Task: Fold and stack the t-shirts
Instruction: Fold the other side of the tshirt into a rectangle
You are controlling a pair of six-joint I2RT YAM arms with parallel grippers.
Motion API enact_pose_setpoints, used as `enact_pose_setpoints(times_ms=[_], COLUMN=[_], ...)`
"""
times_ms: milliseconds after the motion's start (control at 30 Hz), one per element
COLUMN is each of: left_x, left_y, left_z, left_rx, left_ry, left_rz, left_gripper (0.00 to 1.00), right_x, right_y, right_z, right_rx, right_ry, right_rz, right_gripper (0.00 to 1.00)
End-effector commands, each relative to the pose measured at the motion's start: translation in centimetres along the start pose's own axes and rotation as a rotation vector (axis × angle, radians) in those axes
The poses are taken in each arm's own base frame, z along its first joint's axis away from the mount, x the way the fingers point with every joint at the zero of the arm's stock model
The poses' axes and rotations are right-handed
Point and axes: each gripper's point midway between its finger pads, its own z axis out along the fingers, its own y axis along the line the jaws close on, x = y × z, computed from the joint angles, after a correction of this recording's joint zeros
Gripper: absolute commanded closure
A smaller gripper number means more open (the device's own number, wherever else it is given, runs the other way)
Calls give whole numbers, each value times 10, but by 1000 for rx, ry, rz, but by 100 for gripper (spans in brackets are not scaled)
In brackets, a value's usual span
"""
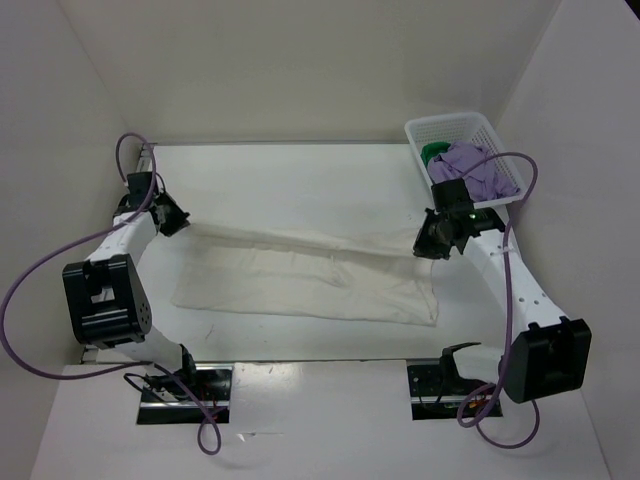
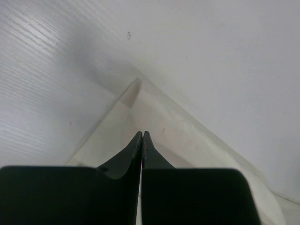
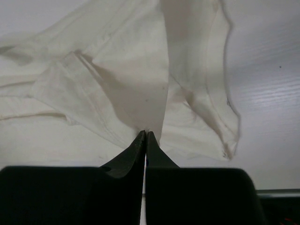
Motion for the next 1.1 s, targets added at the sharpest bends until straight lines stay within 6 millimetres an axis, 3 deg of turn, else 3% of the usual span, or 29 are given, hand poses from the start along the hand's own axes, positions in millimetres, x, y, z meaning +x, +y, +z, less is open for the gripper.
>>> enact_pose_setpoints(times_ms=[0,233,300,400,467,500,633,700,733,800,867,900,967,1000,1067], left_x=[-2,35,39,33,16,11,-9,-4,-6,10,25,42,57,65,71], left_y=[11,45,47,40,28,24,-2,-17,-27,-44,-56,-68,-72,-80,-80], left_z=[-12,-8,-7,-17,-32,-37,-48,-48,-48,-41,-34,-26,-19,-14,-9], left_rx=[-40,-146,-152,-133,-96,-87,10,48,87,128,153,168,162,173,163], left_ry=[-35,14,22,-8,-62,-74,-104,-98,-112,-83,-61,-22,9,23,46], left_rz=[-17,-66,-78,-114,-139,-139,-132,-90,-61,14,81,116,155,174,181], left_gripper=[100,97,88,65,57,57,57,57,58,58,60,61,64,64,68], right_x=[35,59,67,65,58,56,38,24,20,15,17,17,16,25,21], right_y=[-16,-29,-29,-28,-24,-23,-6,8,15,39,55,76,86,90,96], right_z=[-15,-20,-20,-24,-30,-29,-28,-19,-15,5,30,37,54,71,82], right_rx=[27,58,51,38,26,27,-10,-45,-73,-114,-108,-150,-126,-114,-106], right_ry=[86,144,175,156,139,141,106,66,57,48,68,51,32,60,47], right_rz=[26,58,60,60,59,49,11,-1,8,-27,-50,-87,-105,-125,-132], right_gripper=[100,97,94,85,79,74,72,75,89,100,100,100,100,96,82])
